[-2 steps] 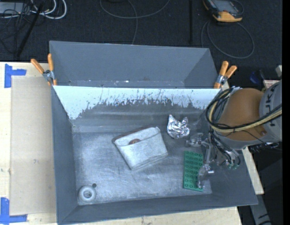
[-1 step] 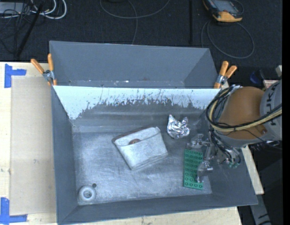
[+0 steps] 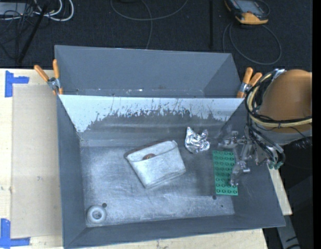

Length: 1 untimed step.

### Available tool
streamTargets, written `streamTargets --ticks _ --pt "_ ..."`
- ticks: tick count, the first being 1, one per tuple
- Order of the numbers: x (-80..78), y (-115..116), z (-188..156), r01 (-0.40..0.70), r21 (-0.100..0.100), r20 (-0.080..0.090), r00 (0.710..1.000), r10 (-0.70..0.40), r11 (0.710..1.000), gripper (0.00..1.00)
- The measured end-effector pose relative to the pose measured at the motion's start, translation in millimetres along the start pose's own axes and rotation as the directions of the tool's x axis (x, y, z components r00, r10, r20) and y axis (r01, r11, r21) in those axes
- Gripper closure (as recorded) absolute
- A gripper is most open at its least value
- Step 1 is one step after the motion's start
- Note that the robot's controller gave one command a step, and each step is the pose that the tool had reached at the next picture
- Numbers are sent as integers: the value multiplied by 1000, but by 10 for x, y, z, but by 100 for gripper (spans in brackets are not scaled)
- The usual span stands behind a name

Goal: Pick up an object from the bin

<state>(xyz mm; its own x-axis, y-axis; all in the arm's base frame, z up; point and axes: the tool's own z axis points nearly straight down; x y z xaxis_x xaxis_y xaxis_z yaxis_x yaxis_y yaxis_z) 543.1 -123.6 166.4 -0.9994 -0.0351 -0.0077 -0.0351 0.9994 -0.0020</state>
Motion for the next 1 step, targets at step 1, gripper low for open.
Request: streamTargets --ticks 1 --pt "-66 -101 -1019 -13 1 2 1000 13 1000 100"
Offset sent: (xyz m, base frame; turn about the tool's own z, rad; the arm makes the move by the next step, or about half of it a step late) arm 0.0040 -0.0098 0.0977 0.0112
